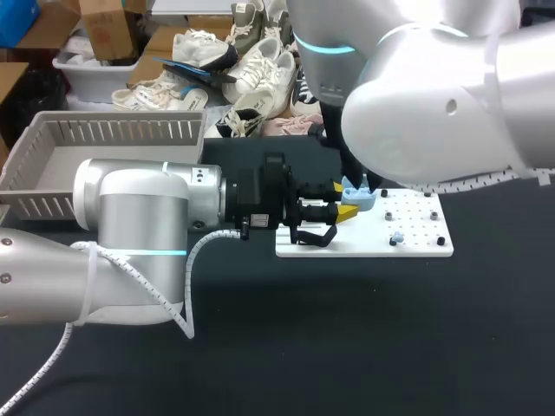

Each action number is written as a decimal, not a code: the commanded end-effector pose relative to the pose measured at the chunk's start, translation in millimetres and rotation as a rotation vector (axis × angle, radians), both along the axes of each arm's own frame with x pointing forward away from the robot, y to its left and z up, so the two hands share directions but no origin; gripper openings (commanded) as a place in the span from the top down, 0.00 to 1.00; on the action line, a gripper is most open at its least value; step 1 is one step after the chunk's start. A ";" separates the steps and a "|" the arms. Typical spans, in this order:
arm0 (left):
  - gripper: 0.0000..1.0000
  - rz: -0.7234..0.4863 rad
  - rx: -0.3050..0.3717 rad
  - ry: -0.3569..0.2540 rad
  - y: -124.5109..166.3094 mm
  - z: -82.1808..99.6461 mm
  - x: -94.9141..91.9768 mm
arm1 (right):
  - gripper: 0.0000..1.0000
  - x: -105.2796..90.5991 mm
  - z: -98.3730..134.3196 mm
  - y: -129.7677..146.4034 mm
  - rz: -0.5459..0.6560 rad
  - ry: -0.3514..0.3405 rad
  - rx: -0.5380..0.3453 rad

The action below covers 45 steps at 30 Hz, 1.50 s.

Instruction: Pick up each earbud case from the left stands, insert the matching earbuds, close the lid, and place the case in the box.

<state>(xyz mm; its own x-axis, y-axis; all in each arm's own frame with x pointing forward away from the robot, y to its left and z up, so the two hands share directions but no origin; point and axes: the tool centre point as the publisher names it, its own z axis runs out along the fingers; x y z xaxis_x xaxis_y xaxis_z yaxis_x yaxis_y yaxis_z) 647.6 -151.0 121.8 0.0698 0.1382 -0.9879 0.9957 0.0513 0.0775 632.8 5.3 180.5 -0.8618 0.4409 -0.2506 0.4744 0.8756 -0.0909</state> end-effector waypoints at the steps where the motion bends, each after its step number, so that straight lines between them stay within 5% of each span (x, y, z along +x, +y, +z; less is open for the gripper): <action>1: 1.00 0.005 -0.002 -0.002 -0.2 -0.7 -0.8 | 1.00 1.3 -0.2 1.8 -0.003 0.000 -0.001; 45: 1.00 0.005 -0.002 -0.002 -0.2 -0.7 -0.8 | 1.00 4.7 -9.0 -3.3 -0.008 0.013 0.014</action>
